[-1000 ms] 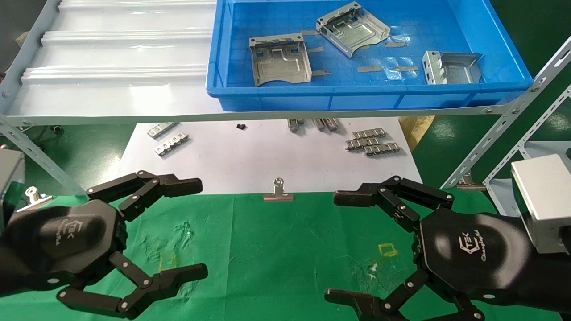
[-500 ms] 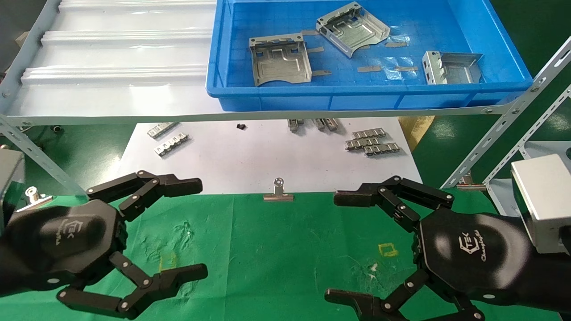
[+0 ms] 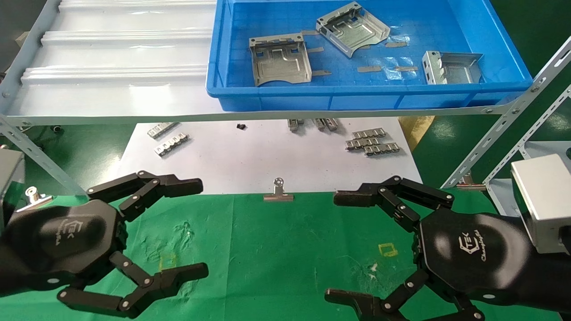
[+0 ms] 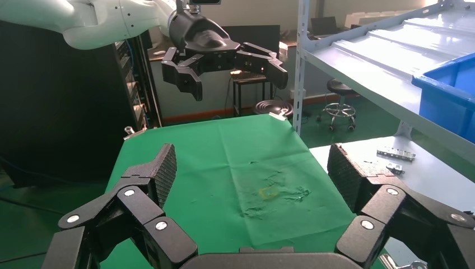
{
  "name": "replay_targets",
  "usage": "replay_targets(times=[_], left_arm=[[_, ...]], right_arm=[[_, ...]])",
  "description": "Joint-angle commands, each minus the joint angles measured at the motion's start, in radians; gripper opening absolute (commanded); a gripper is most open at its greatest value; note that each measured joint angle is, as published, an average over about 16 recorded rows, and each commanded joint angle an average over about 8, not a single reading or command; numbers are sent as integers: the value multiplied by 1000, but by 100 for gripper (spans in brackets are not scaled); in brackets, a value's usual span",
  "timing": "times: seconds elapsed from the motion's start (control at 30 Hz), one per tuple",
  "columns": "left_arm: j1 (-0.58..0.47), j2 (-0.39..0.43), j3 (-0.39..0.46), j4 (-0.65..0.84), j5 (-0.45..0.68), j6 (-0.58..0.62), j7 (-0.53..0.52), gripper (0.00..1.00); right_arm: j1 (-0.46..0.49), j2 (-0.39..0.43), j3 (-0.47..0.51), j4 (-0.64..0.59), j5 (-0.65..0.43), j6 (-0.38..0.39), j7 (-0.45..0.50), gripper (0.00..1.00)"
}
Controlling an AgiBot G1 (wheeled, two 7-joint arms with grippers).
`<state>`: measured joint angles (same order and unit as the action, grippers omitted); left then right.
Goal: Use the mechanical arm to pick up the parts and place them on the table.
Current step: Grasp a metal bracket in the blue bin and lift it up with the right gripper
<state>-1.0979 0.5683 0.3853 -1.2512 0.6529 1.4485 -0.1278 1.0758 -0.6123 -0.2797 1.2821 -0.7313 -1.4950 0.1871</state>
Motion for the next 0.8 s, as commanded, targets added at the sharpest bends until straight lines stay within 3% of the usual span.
replay_targets(times=[0.03,0.8], left_arm=[[0,0,0,0,0,0,0,0],[0,0,0,0,0,0,0,0]], right_arm=[[0,0,0,0,0,0,0,100],[0,0,0,0,0,0,0,100]])
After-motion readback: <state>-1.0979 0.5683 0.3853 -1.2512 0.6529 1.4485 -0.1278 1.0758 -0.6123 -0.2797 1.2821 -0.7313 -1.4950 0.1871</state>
